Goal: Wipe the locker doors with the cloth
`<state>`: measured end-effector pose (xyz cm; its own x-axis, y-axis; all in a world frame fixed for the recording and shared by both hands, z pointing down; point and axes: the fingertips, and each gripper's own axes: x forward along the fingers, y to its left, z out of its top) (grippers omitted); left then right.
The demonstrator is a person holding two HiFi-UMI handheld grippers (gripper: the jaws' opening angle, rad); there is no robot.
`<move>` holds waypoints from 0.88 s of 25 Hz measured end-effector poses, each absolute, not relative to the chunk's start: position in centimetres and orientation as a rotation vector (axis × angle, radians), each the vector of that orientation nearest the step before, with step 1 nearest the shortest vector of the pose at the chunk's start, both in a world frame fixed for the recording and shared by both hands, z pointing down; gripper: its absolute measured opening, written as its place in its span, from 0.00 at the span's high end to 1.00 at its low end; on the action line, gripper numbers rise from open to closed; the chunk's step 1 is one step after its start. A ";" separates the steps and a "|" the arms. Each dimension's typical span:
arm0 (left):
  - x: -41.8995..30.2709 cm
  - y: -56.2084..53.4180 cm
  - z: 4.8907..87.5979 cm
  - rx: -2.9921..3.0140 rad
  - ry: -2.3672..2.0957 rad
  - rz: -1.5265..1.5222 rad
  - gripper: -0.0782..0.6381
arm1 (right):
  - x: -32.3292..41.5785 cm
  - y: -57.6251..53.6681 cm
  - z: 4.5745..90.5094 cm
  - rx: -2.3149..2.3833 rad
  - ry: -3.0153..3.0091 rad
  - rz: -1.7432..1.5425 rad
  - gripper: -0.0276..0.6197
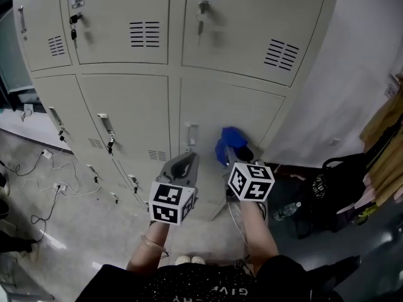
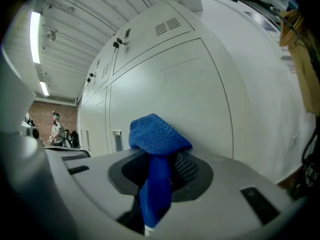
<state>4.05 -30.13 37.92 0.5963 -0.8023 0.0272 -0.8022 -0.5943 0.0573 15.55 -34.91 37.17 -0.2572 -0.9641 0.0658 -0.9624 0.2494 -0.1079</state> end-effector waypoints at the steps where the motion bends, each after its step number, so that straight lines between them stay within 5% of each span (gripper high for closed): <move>1: 4.3 -30.1 38.0 2.753 -1.376 -0.001 0.88 | 16.1 -34.8 37.2 -1.918 2.461 -0.198 0.80; 22: 8.5 -29.6 38.7 2.783 -1.275 0.016 0.88 | 25.9 -32.9 38.0 -2.137 2.252 -0.236 0.80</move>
<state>8.45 -29.62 38.68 0.6535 -0.7557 0.0429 -0.7566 -0.6504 0.0682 25.95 -32.88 38.03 -0.0578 -0.9948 0.0837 -0.9905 0.0467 -0.1290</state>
